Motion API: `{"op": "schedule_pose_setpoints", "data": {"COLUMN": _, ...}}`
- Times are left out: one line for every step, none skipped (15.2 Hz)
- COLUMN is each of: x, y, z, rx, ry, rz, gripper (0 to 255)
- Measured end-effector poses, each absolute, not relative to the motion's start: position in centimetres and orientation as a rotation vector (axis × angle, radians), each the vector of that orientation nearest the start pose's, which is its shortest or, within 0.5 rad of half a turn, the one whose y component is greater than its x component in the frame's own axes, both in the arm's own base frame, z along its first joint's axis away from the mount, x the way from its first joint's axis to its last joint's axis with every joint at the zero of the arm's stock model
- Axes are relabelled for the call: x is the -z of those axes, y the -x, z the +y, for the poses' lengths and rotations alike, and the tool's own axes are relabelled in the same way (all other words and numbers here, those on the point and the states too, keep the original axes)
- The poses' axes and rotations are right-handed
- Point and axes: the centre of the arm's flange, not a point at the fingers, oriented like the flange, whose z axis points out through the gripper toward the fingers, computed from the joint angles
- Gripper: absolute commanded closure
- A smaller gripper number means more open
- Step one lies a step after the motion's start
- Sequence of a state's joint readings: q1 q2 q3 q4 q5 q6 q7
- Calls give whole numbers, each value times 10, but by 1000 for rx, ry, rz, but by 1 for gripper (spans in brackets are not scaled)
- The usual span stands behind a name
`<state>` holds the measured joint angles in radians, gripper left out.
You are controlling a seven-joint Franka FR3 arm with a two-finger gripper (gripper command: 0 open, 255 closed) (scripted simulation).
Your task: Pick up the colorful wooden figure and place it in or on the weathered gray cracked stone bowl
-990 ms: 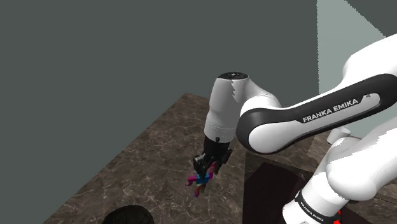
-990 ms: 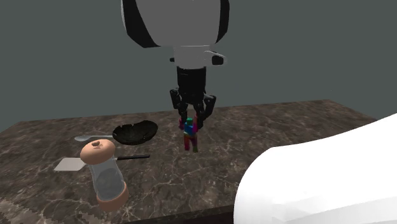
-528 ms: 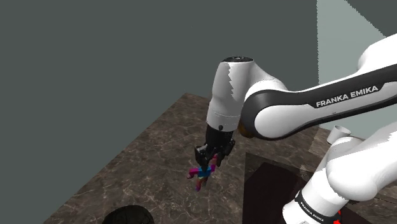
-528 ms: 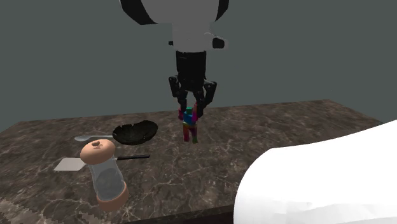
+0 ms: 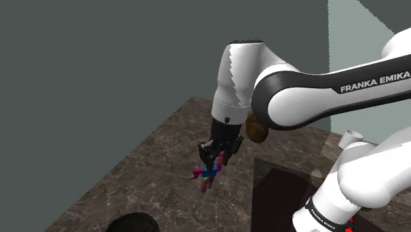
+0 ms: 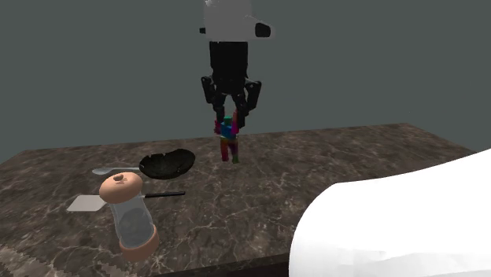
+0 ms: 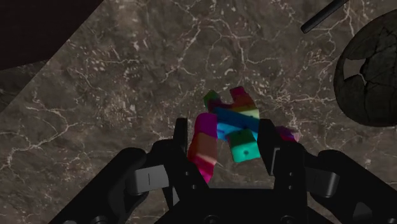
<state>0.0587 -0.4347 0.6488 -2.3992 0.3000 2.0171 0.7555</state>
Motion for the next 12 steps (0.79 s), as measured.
{"op": "schedule_pose_setpoints", "data": {"x": -443, "y": -316, "z": 313, "rx": -24, "ry": 3119, "rz": 359, "gripper": 255}}
{"op": "schedule_pose_setpoints", "data": {"x": -442, "y": -319, "z": 323, "rx": -24, "ry": 3119, "rz": 359, "gripper": 255}}
{"op": "schedule_pose_setpoints", "data": {"x": -446, "y": -320, "z": 336, "rx": -24, "ry": 3120, "rz": 358, "gripper": 255}}
{"op": "schedule_pose_setpoints", "data": {"x": -450, "y": -324, "z": 349, "rx": -24, "ry": 3120, "rz": 358, "gripper": 255}}
{"op": "schedule_pose_setpoints", "data": {"x": -452, "y": -325, "z": 360, "rx": -24, "ry": 3120, "rz": 358, "gripper": 255}}
{"op": "schedule_pose_setpoints", "data": {"x": -456, "y": -326, "z": 376, "rx": -25, "ry": 3121, "rz": 356, "gripper": 255}}
{"op": "schedule_pose_setpoints", "data": {"x": -456, "y": -328, "z": 389, "rx": -25, "ry": 3120, "rz": 356, "gripper": 255}}
{"op": "schedule_pose_setpoints", "data": {"x": -459, "y": -331, "z": 400, "rx": -26, "ry": 3120, "rz": 357, "gripper": 255}}
{"op": "schedule_pose_setpoints", "data": {"x": -465, "y": -332, "z": 416, "rx": -26, "ry": 3121, "rz": 354, "gripper": 255}}
{"op": "schedule_pose_setpoints", "data": {"x": -468, "y": -334, "z": 428, "rx": -26, "ry": 3120, "rz": 355, "gripper": 255}}
{"op": "schedule_pose_setpoints", "data": {"x": -467, "y": -335, "z": 441, "rx": -27, "ry": 3120, "rz": 354, "gripper": 255}}
{"op": "schedule_pose_setpoints", "data": {"x": -470, "y": -339, "z": 451, "rx": -28, "ry": 3120, "rz": 354, "gripper": 255}}
